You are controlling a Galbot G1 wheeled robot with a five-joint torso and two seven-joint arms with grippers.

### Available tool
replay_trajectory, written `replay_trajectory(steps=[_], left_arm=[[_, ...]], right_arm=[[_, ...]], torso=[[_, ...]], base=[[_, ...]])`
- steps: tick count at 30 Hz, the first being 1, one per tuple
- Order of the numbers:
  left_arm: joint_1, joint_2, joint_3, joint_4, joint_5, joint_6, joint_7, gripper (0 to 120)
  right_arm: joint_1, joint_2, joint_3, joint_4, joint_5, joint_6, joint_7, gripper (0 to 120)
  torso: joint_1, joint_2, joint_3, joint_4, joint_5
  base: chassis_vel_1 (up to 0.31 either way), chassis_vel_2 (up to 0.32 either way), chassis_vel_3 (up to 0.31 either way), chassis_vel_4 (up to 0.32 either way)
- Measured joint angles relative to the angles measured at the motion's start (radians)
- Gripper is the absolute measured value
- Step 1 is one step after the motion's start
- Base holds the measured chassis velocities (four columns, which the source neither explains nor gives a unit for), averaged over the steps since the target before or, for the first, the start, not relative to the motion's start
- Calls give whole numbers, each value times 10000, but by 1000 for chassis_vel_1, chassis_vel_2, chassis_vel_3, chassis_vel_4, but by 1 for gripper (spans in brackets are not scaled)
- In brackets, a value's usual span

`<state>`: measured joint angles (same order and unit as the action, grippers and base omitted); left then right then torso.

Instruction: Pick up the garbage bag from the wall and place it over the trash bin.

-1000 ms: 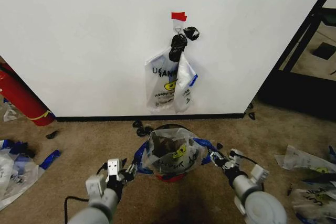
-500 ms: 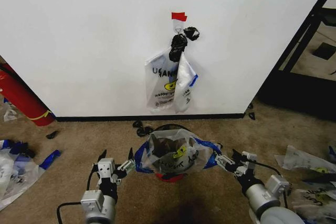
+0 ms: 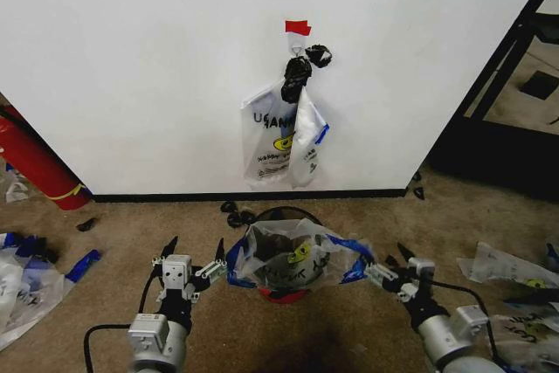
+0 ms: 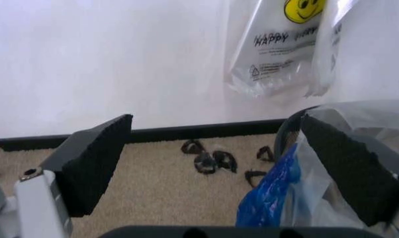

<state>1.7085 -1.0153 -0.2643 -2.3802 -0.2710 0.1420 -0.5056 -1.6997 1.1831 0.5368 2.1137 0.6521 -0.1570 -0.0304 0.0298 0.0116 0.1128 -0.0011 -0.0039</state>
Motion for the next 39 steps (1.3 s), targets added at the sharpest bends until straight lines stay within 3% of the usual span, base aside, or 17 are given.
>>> replay_trajectory(steps=[2,5,11,15,19,21,25,28,30,32,35,38,39], left_arm=[[-16,43,-1,-72,5,97,-2,100],[5,89,-35,-173,6,183,-14,100],[145,184,-160,-435,-15,287,-58,100],[209,110,-139,-482,-21,348,-68,100],[235,79,-130,-506,-16,367,-68,100],[305,98,-134,-571,-6,389,-63,100],[330,188,-145,-587,-9,390,-48,100],[152,465,-152,-621,-244,108,275,100],[-250,716,-163,-607,-777,35,429,100],[-424,809,-163,-594,-991,62,459,100],[-1919,1558,-162,-366,-2363,275,955,100],[-2788,2076,-164,-170,-3199,382,1408,100],[-3289,2428,-117,17,-3647,543,1636,100]], right_arm=[[229,-9,-104,-68,960,-477,-259,100],[326,-39,-171,-113,950,-569,-640,100],[47,-382,-183,-35,-331,-116,-2678,100],[-73,-617,184,-130,-3414,1434,-3900,100],[-107,-633,336,-121,-4183,2112,-4240,100],[-126,-641,609,-58,-4798,2993,-4745,100],[-72,-651,705,-58,-4584,3320,-4952,100],[101,-523,1172,-90,-3110,3997,-7029,100],[72,-338,1399,11,-2693,4393,-7563,100],[32,-268,1440,56,-2554,4507,-7566,100],[-186,154,1647,180,-2095,5148,-7042,100],[-172,401,1614,179,-2082,5473,-6065,100],[-117,522,1480,183,-2057,5508,-5059,100]], torso=[[0,0,0,0,-1],[0,0,0,2,-1],[0,0,0,-2,-1],[0,0,0,-1,-1],[0,-1,0,-1,-1],[0,-1,0,-1,-1],[0,-1,0,0,-1],[0,-1,0,2,-1],[0,-2,0,2,-1],[0,-1,0,3,-1],[0,-1,0,-5,-4],[1,-1,0,-11,-4],[0,-2,1,-4,-2]], base=[[0,0,0,0],[0,0,0,0],[0,0,0,0],[0,0,0,0],[0,0,0,0],[0,0,0,0],[0,0,0,0],[0,0,0,0],[0,0,0,0],[0,0,0,0],[0,0,0,0],[0,0,0,0],[0,0,0,0]])
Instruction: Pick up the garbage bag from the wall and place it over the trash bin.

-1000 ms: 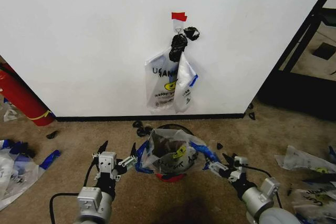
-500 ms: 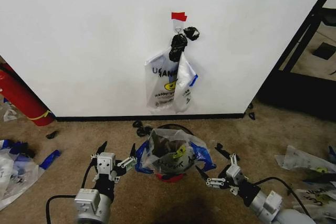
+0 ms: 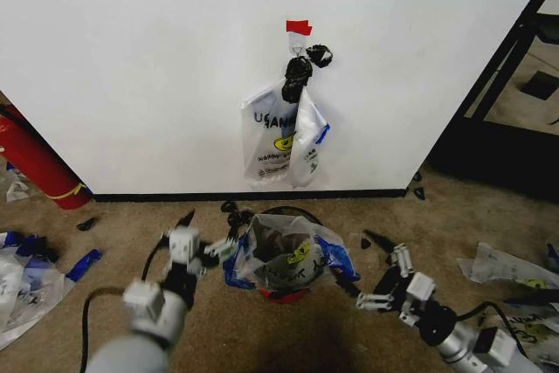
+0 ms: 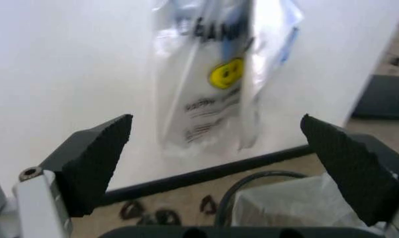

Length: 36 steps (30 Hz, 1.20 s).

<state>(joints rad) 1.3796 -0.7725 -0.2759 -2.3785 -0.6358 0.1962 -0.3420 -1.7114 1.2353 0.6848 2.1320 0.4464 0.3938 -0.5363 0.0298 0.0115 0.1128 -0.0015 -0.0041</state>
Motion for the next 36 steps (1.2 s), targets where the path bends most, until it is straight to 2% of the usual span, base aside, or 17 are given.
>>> replay_trajectory(steps=[1,3,5,6,7,9,11,12,13,14,17,19,20,21,24,27,36], left_arm=[[-473,272,100,209,-206,336,139,100],[-1407,591,343,586,-427,1274,222,100],[-2163,835,525,814,-925,1780,291,100],[-2845,998,881,1029,-1327,1962,380,100],[-2845,998,881,1029,-1327,1962,380,100],[-3937,1187,1762,1489,-1676,2064,486,100],[-5319,1276,3029,2257,-2052,2202,583,100],[-5733,1268,3362,2490,-2163,2271,610,100],[-6696,1211,4132,2955,-2455,2516,713,100],[-6696,1211,4132,2955,-2455,2516,713,100],[-8538,1013,5740,3571,-3093,3581,1191,100],[-10152,687,7021,4075,-3398,4285,1805,100],[-10730,538,7392,4291,-3521,4484,2033,100],[-10730,538,7392,4291,-3521,4484,2033,100],[-12291,-20,8479,5184,-3804,4912,2691,100],[-13045,-542,9165,6118,-3631,5033,3157,100],[-13544,-714,10103,6774,-3360,5433,3642,99]], right_arm=[[35,127,-81,21,65,55,798,100],[-13,452,-63,114,338,195,1744,100],[-150,767,6,215,730,269,2321,100],[-347,1011,105,278,913,431,2634,100],[-347,1011,105,278,913,431,2634,100],[-716,1278,310,266,899,800,2832,100],[-1138,1514,527,144,754,1314,2901,100],[-1223,1568,559,138,732,1401,2907,100],[-1395,1723,607,138,655,1555,2911,100],[-1395,1723,607,138,655,1555,2911,100],[-1552,1996,612,123,358,1768,2908,100],[-1702,2151,507,232,418,1743,2900,100],[-1747,2207,476,295,496,1712,2901,100],[-1747,2207,476,295,496,1712,2901,100],[-1887,2318,447,441,662,1643,2879,100],[-2037,2321,456,553,722,1603,2852,100],[-2115,2294,395,654,724,1499,2775,100]], torso=[[0,0,0,10,1],[0,0,0,7,-4],[1,0,1,1,-3],[1,0,0,14,2],[1,0,0,14,2],[1,0,0,-1,-3],[1,0,1,-1,-1],[1,0,0,-2,-2],[1,0,0,3,-4],[1,0,0,3,-4],[1,0,1,8,-2],[1,0,1,3,-2],[1,0,1,1,-1],[1,0,1,1,-1],[0,0,0,0,6],[0,0,0,3,1],[0,1,-1,7,1]], base=[[0,0,0,0],[0,0,0,0],[0,0,0,0],[0,0,0,0],[0,0,0,0],[0,0,0,0],[0,0,0,0],[0,0,0,0],[0,0,0,0],[0,0,0,0],[0,0,0,0],[0,0,0,0],[0,0,0,0],[0,0,0,0],[0,0,0,0],[0,0,0,0],[0,0,0,0]])
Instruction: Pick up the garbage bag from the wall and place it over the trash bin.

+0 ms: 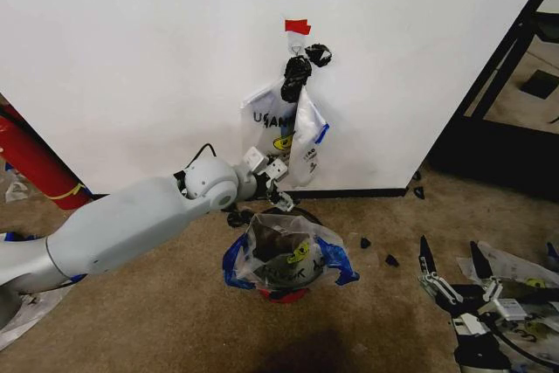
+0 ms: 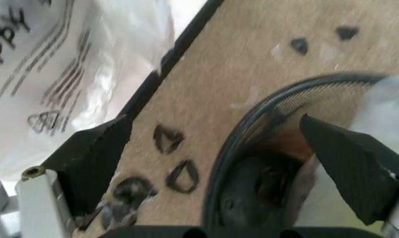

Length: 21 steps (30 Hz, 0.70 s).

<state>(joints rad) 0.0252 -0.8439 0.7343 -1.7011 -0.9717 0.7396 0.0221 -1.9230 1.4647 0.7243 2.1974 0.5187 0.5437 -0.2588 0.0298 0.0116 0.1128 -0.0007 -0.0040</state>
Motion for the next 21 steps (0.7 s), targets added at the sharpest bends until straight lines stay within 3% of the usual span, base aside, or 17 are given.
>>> replay_trajectory(steps=[6,12,18,20,21], left_arm=[[-114,-242,302,548,378,16,175,95],[-168,-375,763,1060,342,7,324,82],[-354,-528,1134,1588,-110,-15,517,54],[-357,-532,1148,1608,-164,-16,529,54],[-357,-549,1157,1636,-247,-19,531,46]], right_arm=[[45,-3,-154,15,19,-105,-57,100],[34,-28,-154,26,62,-128,-63,100],[58,-41,-193,-35,147,-137,-37,100],[63,-42,-195,-39,150,-138,-33,100],[68,-42,-196,-48,164,-140,-24,100]], torso=[[0,0,0,-6,0],[0,0,0,-2,0],[0,0,0,-5,0],[0,0,0,-4,0],[0,0,0,-2,0]], base=[[0,0,0,0],[0,0,0,0],[0,0,0,0],[0,0,0,0],[0,0,0,0]])
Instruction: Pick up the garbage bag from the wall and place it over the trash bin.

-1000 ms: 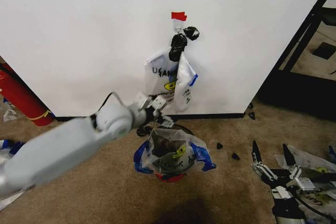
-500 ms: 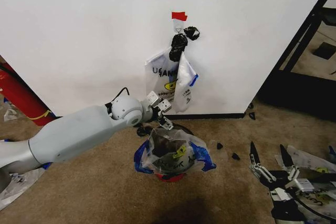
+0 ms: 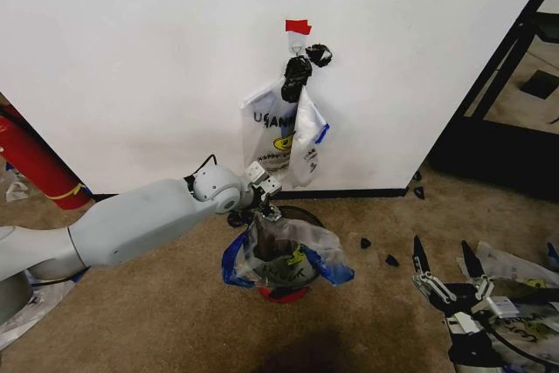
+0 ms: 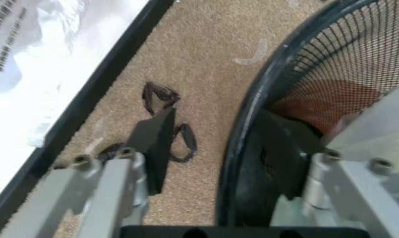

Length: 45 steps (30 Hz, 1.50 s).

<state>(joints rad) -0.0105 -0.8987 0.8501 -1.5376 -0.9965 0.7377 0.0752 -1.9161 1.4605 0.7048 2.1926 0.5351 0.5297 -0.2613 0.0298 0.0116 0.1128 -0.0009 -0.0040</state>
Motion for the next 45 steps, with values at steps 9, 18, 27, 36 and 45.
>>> replay_trajectory(steps=[9,18,27,36,45], left_arm=[[57,-52,-96,-196,-536,-9,-227,15],[358,164,-836,-951,-2178,-18,-1100,3],[2772,1418,-4083,-3294,-4704,-26,-4179,3],[7272,2154,-8376,-4662,-5963,-340,-6780,3],[9474,1207,-9765,-5463,-6435,-1579,-8669,3]], right_arm=[[5,27,-36,-113,-6,11,33,100],[13,21,-83,-118,-15,-44,94,100],[310,-198,-221,-31,19,-627,454,100],[578,-559,-308,56,52,-1224,907,100],[697,-700,-508,159,100,-1579,1172,100]], torso=[[0,0,0,-2,1],[0,0,0,-3,-1],[-1,0,-1,-4,0],[-1,0,-1,2,-5],[-1,0,0,-5,-3]], base=[[0,0,0,0],[0,0,0,0],[0,0,0,0],[0,0,0,0],[0,0,0,0]])
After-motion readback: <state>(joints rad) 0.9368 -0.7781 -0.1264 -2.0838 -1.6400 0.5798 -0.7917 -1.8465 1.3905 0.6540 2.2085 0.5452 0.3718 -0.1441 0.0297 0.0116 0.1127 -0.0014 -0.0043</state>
